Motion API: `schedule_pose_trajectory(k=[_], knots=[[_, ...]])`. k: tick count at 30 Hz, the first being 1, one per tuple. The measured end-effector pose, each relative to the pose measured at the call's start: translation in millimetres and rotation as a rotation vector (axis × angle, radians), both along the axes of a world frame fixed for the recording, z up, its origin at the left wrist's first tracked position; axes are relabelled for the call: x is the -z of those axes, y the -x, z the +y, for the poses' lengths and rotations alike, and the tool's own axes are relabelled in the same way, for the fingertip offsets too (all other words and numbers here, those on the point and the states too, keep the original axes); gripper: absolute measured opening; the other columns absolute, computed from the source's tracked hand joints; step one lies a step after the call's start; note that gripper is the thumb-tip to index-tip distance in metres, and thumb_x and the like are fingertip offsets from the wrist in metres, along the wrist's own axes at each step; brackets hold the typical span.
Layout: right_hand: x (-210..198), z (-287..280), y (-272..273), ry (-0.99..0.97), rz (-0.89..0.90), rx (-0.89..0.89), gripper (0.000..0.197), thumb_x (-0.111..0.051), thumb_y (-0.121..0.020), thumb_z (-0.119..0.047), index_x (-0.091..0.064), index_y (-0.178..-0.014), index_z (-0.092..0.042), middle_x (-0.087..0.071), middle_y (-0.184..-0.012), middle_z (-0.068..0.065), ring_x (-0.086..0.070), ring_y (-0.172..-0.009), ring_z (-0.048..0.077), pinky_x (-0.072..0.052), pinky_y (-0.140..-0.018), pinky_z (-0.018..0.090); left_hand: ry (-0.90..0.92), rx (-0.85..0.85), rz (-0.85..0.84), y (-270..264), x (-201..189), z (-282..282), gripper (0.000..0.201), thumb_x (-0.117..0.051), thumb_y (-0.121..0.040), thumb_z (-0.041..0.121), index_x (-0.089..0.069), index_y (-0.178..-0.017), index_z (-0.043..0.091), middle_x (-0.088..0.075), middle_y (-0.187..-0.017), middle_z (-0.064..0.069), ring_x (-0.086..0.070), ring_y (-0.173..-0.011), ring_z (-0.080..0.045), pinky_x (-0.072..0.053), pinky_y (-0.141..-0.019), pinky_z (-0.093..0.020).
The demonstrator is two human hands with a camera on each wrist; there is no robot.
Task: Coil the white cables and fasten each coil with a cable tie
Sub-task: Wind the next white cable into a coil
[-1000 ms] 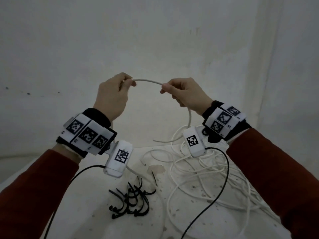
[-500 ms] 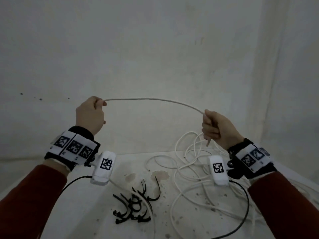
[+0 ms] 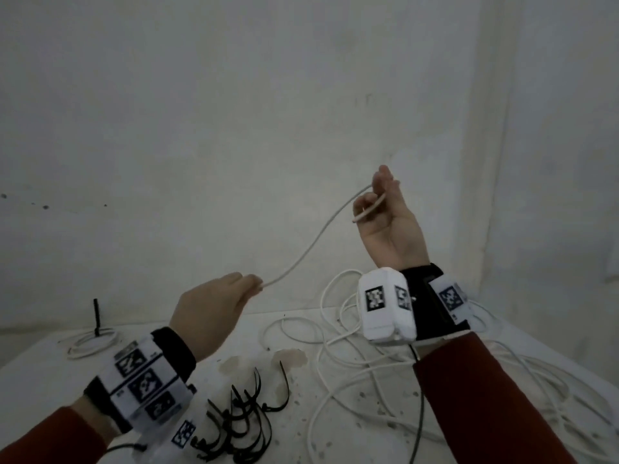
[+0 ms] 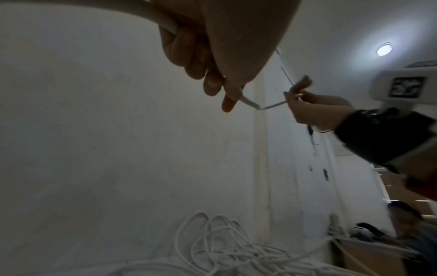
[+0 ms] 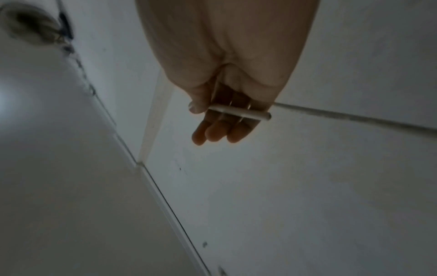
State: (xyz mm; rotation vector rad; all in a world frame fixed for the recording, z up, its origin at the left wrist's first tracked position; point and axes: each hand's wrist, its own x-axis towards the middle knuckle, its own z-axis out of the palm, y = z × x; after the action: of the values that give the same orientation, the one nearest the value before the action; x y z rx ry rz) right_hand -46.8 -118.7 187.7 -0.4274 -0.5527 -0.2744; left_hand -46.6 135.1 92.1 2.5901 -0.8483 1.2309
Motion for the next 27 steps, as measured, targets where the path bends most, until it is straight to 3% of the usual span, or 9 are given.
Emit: schedule_pose_trajectory(k=[2,5,11,13,16,18,21,24,27], knots=[[0,9,-2,0.111,-0.008,0.140,0.018,-0.045,-0.099,-0.016,-0.058,-0.110,-0.013,-0.072,-0.086,0.001,-0.064,-0.064,0.011,-0.056,-0.069,0.025,-0.020,0.043,-0.003,9,6,-10,0.023,-0.028,-0.095,0.044,-0.047,-0.096,0.031,-0.059,-0.069,0.008,-0.054,-0.048,-0.014,-0.041,-0.034,-0.026],[4,20,-7,0.330,-0.064,0.351,0.015,-0.047,-0.100,-0.013,-0.056,-0.112,-0.011,-0.072,-0.095,0.007,-0.069,-0.075,0.018,-0.056,-0.077,0.030,-0.044,0.107,-0.030,19,9,-21,0.025,-0.027,-0.096,0.045,-0.048,-0.097,0.031,-0.059,-0.071,0.010,-0.055,-0.051,-0.013,-0.041,-0.035,-0.024],[16,29,-12,1.092,-0.226,0.702,0.010,-0.046,-0.100,-0.006,-0.056,-0.100,-0.008,-0.071,-0.083,0.006,-0.067,-0.063,0.021,-0.057,-0.071,0.036,-0.032,0.106,-0.078,30,1,-30,0.016,-0.034,-0.093,0.038,-0.048,-0.096,0.030,-0.057,-0.069,0.009,-0.053,-0.048,-0.015,-0.037,-0.032,-0.026],[19,27,-9,1.373,-0.310,0.781,0.011,-0.046,-0.100,-0.009,-0.056,-0.098,-0.013,-0.070,-0.082,0.002,-0.067,-0.064,0.020,-0.056,-0.069,0.033,-0.015,0.082,-0.077,29,-2,-27,0.019,-0.034,-0.092,0.038,-0.050,-0.095,0.028,-0.055,-0.068,0.008,-0.051,-0.047,-0.016,-0.033,-0.033,-0.024],[20,23,-1,1.707,-0.467,0.888,0.011,-0.045,-0.100,-0.014,-0.056,-0.097,-0.016,-0.067,-0.078,-0.007,-0.063,-0.060,0.008,-0.051,-0.064,0.023,-0.011,0.027,-0.065,24,-5,-20,0.028,-0.033,-0.093,0.039,-0.057,-0.094,0.024,-0.054,-0.068,0.007,-0.049,-0.047,-0.018,-0.022,-0.038,-0.017],[23,22,2,1.880,-0.523,0.906,0.013,-0.044,-0.100,-0.017,-0.057,-0.100,-0.015,-0.063,-0.075,-0.011,-0.058,-0.059,0.000,-0.046,-0.061,0.017,-0.008,0.001,-0.043,20,-9,-14,0.035,-0.028,-0.093,0.042,-0.057,-0.095,0.023,-0.055,-0.071,0.006,-0.051,-0.050,-0.019,-0.026,-0.039,-0.018],[30,20,5,2.023,-0.519,0.875,0.019,-0.042,-0.101,-0.020,-0.059,-0.107,-0.014,-0.054,-0.070,-0.015,-0.051,-0.061,-0.004,-0.037,-0.061,0.017,-0.009,-0.023,-0.017,16,-20,-5,0.043,-0.024,-0.094,0.048,-0.059,-0.099,0.024,-0.059,-0.080,0.005,-0.056,-0.062,-0.023,-0.041,-0.046,-0.029],[38,21,9,2.054,-0.549,0.872,0.029,-0.036,-0.103,-0.026,-0.062,-0.109,-0.016,-0.048,-0.060,-0.013,-0.047,-0.056,0.003,-0.031,-0.056,0.020,-0.021,-0.032,-0.005,18,-35,-1,0.031,-0.037,-0.097,0.044,-0.061,-0.103,0.026,-0.060,-0.087,0.004,-0.058,-0.073,-0.025,-0.039,-0.054,-0.030],[46,27,15,2.034,-0.625,0.941,0.043,-0.028,-0.100,-0.041,-0.065,-0.098,-0.019,-0.039,-0.047,-0.012,-0.044,-0.047,0.002,-0.028,-0.052,0.016,-0.014,-0.027,-0.015,17,-48,5,0.032,-0.040,-0.096,0.046,-0.062,-0.102,0.024,-0.059,-0.085,0.002,-0.057,-0.074,-0.027,-0.041,-0.057,-0.033]])
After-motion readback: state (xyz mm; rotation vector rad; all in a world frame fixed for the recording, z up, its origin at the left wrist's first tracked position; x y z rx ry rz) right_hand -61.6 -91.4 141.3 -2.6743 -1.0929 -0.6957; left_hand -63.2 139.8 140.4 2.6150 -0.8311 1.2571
